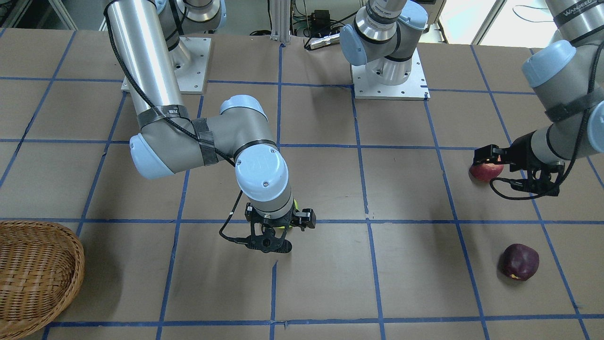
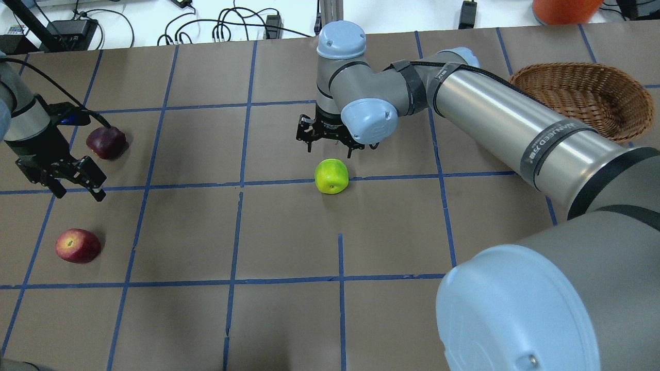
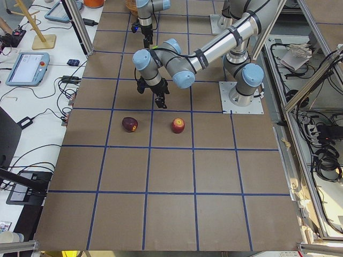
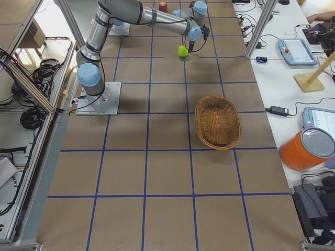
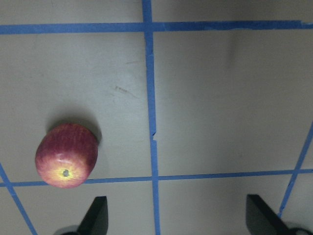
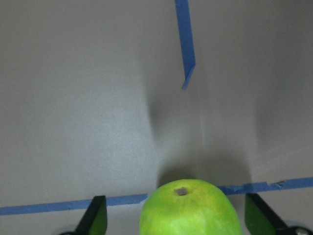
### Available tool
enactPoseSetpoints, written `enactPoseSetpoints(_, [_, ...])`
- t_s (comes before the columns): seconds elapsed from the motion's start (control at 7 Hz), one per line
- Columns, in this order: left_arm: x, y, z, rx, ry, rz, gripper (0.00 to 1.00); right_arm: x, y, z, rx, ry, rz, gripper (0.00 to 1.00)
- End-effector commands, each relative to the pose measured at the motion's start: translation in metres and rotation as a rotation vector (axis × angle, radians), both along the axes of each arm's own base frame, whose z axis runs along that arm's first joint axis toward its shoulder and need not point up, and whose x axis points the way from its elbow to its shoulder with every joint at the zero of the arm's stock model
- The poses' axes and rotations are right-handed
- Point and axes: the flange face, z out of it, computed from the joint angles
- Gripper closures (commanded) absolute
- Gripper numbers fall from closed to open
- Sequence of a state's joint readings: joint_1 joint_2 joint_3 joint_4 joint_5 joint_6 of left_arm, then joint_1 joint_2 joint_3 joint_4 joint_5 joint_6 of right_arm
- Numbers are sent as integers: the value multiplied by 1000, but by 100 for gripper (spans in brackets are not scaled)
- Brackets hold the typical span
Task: Put all apples into basket
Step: 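Grasp the green apple with the right gripper while the left gripper reaches the red apple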
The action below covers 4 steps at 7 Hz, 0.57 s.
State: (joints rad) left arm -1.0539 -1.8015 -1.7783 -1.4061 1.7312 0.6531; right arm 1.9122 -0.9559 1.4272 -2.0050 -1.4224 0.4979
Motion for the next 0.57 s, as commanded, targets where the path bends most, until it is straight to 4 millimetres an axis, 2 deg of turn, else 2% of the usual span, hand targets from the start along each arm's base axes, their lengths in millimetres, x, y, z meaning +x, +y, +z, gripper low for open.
enactPoseSetpoints(0.0, [34,37,-33,-53,-3,15,0,-5,18,-27,73,19,-5,0])
enactPoseSetpoints(0.14, [46,49,-52,-59,-3,28,1,-8,27,-40,96,24,-4,0])
enactPoseSetpoints(0.29, [53,56,-69,-65,-8,28,0,-8,28,-41,100,24,-2,0])
enactPoseSetpoints(0.43, [59,57,-80,-86,-23,27,0,-7,29,-41,100,24,-5,7])
